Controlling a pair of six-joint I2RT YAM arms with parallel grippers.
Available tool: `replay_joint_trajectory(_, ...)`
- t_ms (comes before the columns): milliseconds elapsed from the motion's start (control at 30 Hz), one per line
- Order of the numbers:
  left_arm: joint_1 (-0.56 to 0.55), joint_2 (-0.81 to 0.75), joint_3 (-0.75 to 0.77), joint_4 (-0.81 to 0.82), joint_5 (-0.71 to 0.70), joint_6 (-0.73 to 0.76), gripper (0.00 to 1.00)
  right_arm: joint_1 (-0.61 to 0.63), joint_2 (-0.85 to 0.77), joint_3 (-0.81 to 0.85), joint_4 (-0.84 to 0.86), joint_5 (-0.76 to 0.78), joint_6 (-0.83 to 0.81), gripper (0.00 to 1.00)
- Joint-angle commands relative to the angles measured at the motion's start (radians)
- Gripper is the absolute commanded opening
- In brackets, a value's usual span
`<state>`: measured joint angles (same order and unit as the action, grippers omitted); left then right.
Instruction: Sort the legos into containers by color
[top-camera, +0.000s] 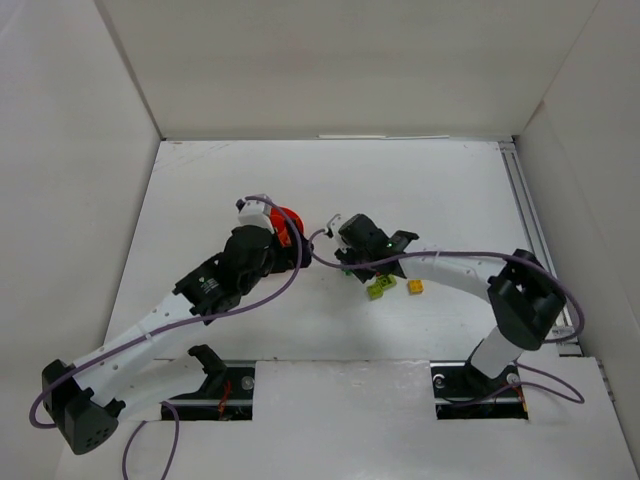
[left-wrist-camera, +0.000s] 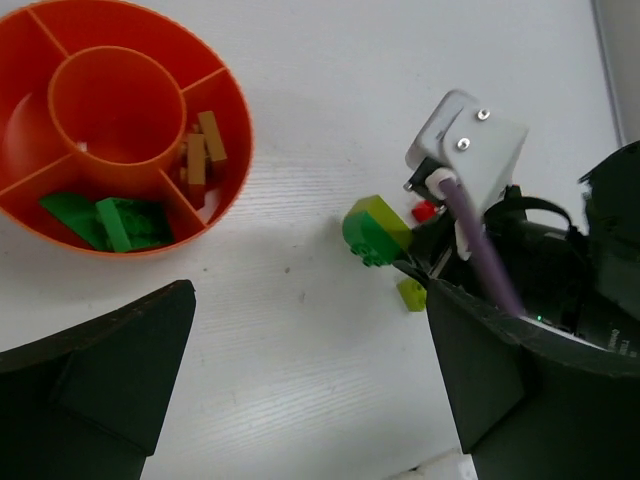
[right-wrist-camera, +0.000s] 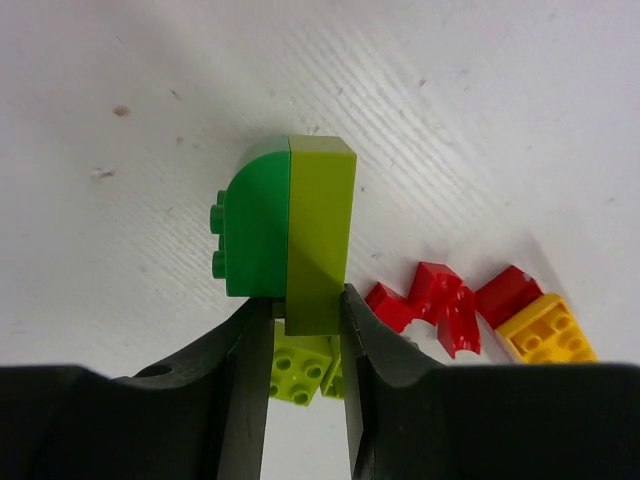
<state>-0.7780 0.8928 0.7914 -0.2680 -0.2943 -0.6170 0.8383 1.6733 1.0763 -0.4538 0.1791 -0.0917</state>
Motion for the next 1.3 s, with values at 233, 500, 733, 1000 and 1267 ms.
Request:
replay_joint_trajectory(233,-0.003,-0.009,-0.047,0.295,0.348,0.022,1.00,-0.016,-0.297,0.013,0.122,-0.176,0.099,0.02)
replay_joint_trajectory(500,-0.003,0.023,-0.127,0.578,0.458,-0.035,1.00,-0.034,-0.385,0.068,0.100,-0.322,0.165,0.02)
replay_joint_trajectory(733,-0.003,0.080,-0.116,0.579,0.425,-0.053,0.95,-0.034,-0.397,0.080,0.118,-0.398,0.204,0.02)
replay_joint_trajectory(1000,-0.003,0.012,-0.152,0.598,0.305,-0.116,0.81,-0.034,-0.417,0.089,0.118,-0.398,0.214,0.02)
replay_joint_trajectory(1267,-0.003,-0.011,-0.141,0.573,0.242,-0.116,0.81,-0.034,-0.435,0.080,0.138,-0.409,0.233,0.02)
